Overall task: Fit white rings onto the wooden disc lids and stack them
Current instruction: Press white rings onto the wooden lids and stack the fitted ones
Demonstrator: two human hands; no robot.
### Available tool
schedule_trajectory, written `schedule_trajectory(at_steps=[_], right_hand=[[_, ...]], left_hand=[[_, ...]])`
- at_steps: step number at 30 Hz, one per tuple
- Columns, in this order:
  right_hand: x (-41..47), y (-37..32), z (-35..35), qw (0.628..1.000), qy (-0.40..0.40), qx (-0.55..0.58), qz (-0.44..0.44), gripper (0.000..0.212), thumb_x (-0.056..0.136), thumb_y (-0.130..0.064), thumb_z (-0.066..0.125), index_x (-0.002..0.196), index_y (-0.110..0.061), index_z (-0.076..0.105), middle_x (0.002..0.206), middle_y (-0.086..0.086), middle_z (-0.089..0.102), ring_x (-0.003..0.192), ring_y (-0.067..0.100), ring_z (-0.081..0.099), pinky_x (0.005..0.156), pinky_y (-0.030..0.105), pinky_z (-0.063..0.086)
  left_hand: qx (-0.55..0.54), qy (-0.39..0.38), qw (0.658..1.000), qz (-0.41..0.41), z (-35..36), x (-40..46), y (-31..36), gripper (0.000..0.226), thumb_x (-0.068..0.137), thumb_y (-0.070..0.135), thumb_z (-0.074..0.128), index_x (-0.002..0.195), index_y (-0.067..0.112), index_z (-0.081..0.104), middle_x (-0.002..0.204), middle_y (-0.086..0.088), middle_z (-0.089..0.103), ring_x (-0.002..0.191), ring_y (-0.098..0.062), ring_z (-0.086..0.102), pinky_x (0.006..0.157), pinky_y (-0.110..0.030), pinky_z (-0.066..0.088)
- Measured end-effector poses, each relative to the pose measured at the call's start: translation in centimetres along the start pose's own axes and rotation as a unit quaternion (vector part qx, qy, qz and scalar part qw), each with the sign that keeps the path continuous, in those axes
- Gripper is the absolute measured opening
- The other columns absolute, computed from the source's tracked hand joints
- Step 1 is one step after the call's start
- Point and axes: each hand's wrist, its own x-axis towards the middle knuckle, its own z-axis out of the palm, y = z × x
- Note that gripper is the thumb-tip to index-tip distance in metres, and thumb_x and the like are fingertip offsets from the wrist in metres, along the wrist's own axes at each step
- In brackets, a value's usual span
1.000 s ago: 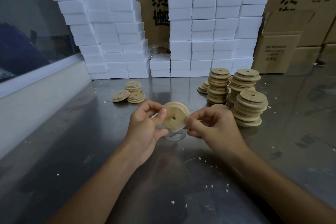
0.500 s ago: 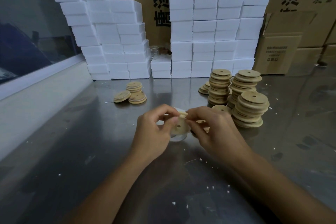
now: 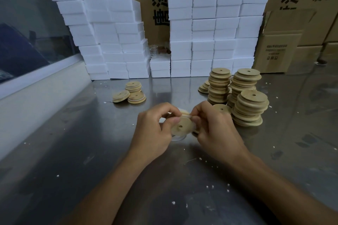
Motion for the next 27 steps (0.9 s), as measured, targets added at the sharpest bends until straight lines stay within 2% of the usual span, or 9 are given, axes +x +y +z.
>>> schedule_trajectory(at_steps=[3,5,9,12,19,22,24,27], right_hand=[[-0.03,0.21,0.03,1.000,-0.015,0.016,0.011,0.011,0.094,-0.007,0.059,0.094,-0.018,0.059,0.073,0.000,0.067,0.067,0.020,0.063,0.058,0.048,0.052],[-0.04,0.21,0.10,0.999,-0.027,0.031,0.023,0.012,0.094,-0.009,0.060,0.093,-0.021,0.059,0.076,-0.002,0.069,0.069,0.015,0.065,0.060,0.046,0.055],[-0.08,0.30,0.30,0.997,-0.028,0.058,0.040,0.004,0.093,-0.018,0.065,0.092,-0.021,0.063,0.077,-0.009,0.069,0.071,0.008,0.067,0.066,0.036,0.058],[-0.06,0.48,0.15,0.996,-0.046,0.063,0.053,0.005,0.092,-0.024,0.069,0.094,-0.021,0.066,0.084,-0.013,0.071,0.079,0.003,0.069,0.071,0.028,0.059],[-0.05,0.51,-0.07,0.996,-0.042,0.067,0.036,0.007,0.092,-0.015,0.067,0.091,-0.020,0.062,0.076,-0.016,0.066,0.069,0.004,0.066,0.060,0.021,0.054],[-0.12,0.58,-0.01,0.997,-0.043,0.064,0.027,0.011,0.095,-0.011,0.062,0.092,-0.020,0.057,0.072,-0.016,0.061,0.062,0.009,0.062,0.058,0.033,0.052],[-0.19,0.59,0.07,0.997,-0.050,0.056,0.017,0.013,0.096,-0.010,0.059,0.094,-0.021,0.053,0.073,-0.015,0.059,0.064,0.011,0.060,0.061,0.041,0.052],[-0.24,0.54,0.09,0.998,-0.053,0.045,0.000,0.014,0.096,-0.010,0.058,0.095,-0.022,0.051,0.076,-0.014,0.059,0.068,0.010,0.058,0.063,0.045,0.052]], left_hand=[[0.006,-0.011,0.999,-0.039,-0.18,-0.03,-0.41,0.021,0.082,0.007,0.072,0.080,0.027,0.068,0.082,0.016,0.068,0.083,-0.004,0.063,0.066,-0.029,0.055],[0.006,-0.014,0.998,-0.060,-0.18,-0.09,-0.63,0.022,0.083,0.007,0.073,0.079,0.028,0.070,0.082,0.014,0.070,0.084,-0.003,0.063,0.065,-0.033,0.056],[0.006,-0.004,0.997,-0.073,-0.26,-0.15,-0.69,0.029,0.082,0.005,0.073,0.075,0.032,0.067,0.082,0.016,0.069,0.086,0.000,0.063,0.066,-0.021,0.054],[-0.012,0.018,0.996,-0.091,-0.32,-0.08,-0.87,0.027,0.080,0.002,0.073,0.074,0.027,0.067,0.080,0.014,0.070,0.082,-0.003,0.065,0.071,-0.019,0.054],[-0.054,0.004,0.992,-0.117,-0.31,0.08,-1.02,0.027,0.081,0.000,0.072,0.075,0.026,0.066,0.082,0.012,0.071,0.083,-0.006,0.067,0.076,-0.021,0.054],[-0.051,-0.013,0.993,-0.108,-0.19,-0.05,-0.93,0.028,0.084,-0.002,0.068,0.080,0.025,0.066,0.083,0.015,0.070,0.084,-0.005,0.066,0.078,-0.023,0.054],[-0.053,-0.018,0.994,-0.093,-0.02,-0.14,-0.71,0.027,0.085,-0.001,0.068,0.081,0.026,0.066,0.083,0.014,0.069,0.086,-0.008,0.066,0.080,-0.027,0.055],[-0.062,-0.024,0.994,-0.085,0.22,-0.22,-0.44,0.023,0.085,0.004,0.071,0.080,0.026,0.066,0.083,0.014,0.068,0.088,-0.010,0.065,0.082,-0.032,0.056]])
